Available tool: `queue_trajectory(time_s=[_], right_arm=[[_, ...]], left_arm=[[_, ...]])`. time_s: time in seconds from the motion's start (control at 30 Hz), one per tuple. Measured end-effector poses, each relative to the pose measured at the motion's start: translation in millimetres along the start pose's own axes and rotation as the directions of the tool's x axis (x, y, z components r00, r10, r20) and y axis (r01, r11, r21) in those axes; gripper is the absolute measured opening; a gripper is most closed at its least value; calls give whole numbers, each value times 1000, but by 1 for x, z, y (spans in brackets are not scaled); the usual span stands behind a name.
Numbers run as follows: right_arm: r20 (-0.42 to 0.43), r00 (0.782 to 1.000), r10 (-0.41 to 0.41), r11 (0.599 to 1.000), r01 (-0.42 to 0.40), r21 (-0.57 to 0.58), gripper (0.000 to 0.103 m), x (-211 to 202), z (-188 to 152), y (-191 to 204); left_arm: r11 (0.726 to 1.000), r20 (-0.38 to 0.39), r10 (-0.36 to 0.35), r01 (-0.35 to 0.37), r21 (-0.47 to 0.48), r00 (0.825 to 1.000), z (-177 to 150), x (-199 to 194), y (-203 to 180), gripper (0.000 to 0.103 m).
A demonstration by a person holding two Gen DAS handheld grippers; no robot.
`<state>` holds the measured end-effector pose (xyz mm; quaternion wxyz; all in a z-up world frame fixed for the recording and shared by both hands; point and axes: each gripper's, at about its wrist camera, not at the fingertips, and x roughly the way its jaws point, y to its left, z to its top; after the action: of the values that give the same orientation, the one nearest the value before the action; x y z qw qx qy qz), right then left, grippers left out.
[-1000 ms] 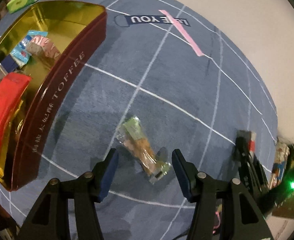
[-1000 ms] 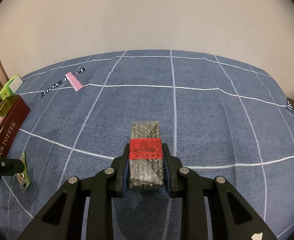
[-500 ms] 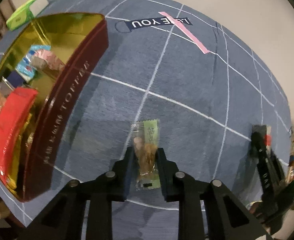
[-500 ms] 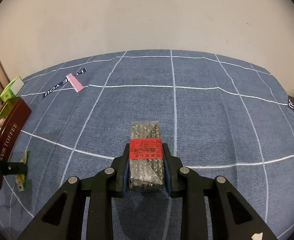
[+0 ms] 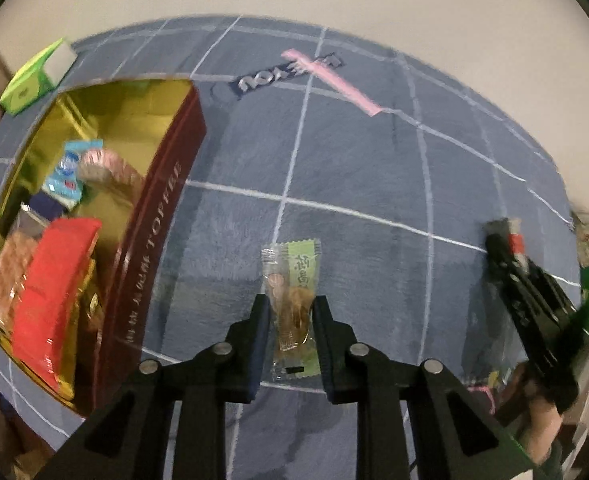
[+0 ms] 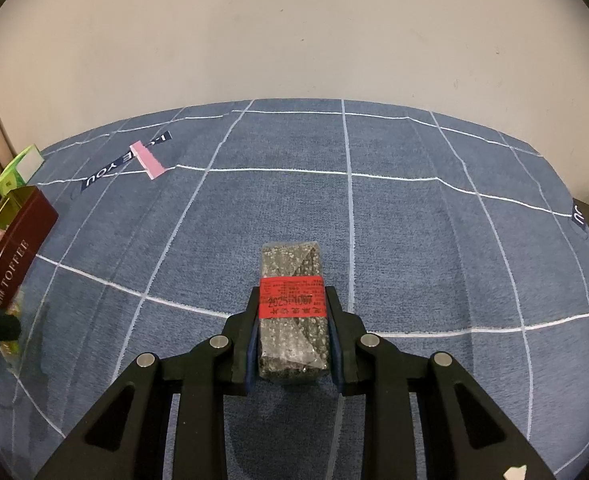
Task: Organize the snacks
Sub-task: 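Carry the nut bar bag into the gold tin with the left gripper and release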
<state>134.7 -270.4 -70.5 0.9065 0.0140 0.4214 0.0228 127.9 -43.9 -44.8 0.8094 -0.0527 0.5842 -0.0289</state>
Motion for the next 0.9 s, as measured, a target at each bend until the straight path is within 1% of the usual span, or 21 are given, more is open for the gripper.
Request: queue_trajectory(time_s=[0.13, 0.3, 0.4, 0.53, 0.63, 0.77, 0.9], right_arm=[[-1, 1000, -11, 1000, 11, -7, 25, 0, 0, 2], [-4, 1000, -27, 999, 27, -18, 26, 2, 0, 6], [-4, 1000, -30, 999, 30, -20, 26, 1, 0, 6], [-4, 999, -36, 999, 36, -23, 26, 1, 0, 5], [-4, 999, -39, 999, 39, -24, 26, 1, 0, 5], [-4, 999, -45, 999, 44, -29, 26, 1, 1, 6], [-4, 999, -48, 998, 48, -32, 26, 1, 0, 6]], left_arm=[[997, 54, 0, -5, 81, 999, -4, -24, 4, 22], [991, 128, 17, -34, 132, 992, 1, -50, 20, 22], [993, 148, 16, -34, 117, 989, 8, -63, 42, 22], [993, 180, 66, -82, 83, 981, 21, -76, 77, 22], [988, 188, 118, -134, 72, 975, 28, -81, 106, 22], [980, 178, 178, -190, 55, 968, 34, -81, 141, 23], [979, 150, 192, -199, 38, 970, 38, -73, 166, 22]])
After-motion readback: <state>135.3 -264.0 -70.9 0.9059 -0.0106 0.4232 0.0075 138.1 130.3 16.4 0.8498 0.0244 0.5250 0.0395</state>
